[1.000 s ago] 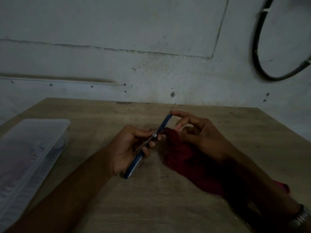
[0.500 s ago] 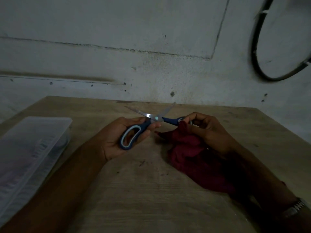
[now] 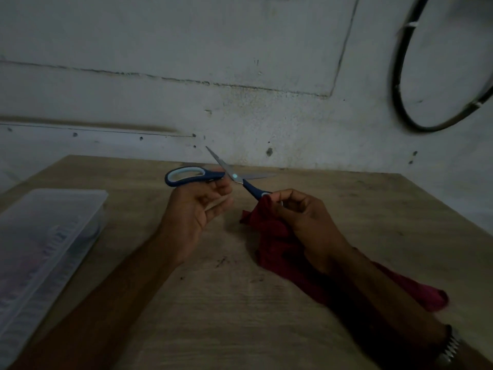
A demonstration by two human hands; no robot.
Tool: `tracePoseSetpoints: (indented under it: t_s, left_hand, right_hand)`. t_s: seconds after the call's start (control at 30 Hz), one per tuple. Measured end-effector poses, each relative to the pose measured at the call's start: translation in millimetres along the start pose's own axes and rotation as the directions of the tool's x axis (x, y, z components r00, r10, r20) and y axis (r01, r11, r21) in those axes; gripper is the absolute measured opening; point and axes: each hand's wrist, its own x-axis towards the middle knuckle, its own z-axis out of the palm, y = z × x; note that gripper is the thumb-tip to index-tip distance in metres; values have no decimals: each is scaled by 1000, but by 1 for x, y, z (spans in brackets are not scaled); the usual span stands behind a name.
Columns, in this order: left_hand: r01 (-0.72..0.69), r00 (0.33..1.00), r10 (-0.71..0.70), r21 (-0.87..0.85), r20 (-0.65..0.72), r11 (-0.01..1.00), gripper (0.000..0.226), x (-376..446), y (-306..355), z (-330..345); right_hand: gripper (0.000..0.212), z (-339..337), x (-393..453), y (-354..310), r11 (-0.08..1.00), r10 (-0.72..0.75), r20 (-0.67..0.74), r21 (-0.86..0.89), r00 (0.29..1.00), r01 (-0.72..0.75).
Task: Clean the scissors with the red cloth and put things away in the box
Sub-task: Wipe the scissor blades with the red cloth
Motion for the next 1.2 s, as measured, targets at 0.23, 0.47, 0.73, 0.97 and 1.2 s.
tracePoseSetpoints:
  t_s: [0.23,0.47,0.73,0.97,1.2]
  left_hand:
    - [-8,995,16,80,-100,997,34,6,-13,-2]
    - [-119,988,128,90,-91,989,30,6,-12,0]
    - [-47,997,49,39,-61,998,31,-5,-31,14]
    - [73,996,-82,-176,-45,982,30,-13,-46,22]
    - [65,997,-69,-129,-34,989,34,-12,-49,20]
  right_hand:
    - [11,-1,-5,1,978,-12,109,-206,994,34]
    - [11,-22,-1,-19,993,69,-186,106,980,-49]
    - [5,10,-6,-6,948,-301,-321,-207,898,244]
    - [18,30,-11,6,925,-349,-295,-260,889,277]
    - [3,24,-4,14,897,-383,-288,-342,878,280]
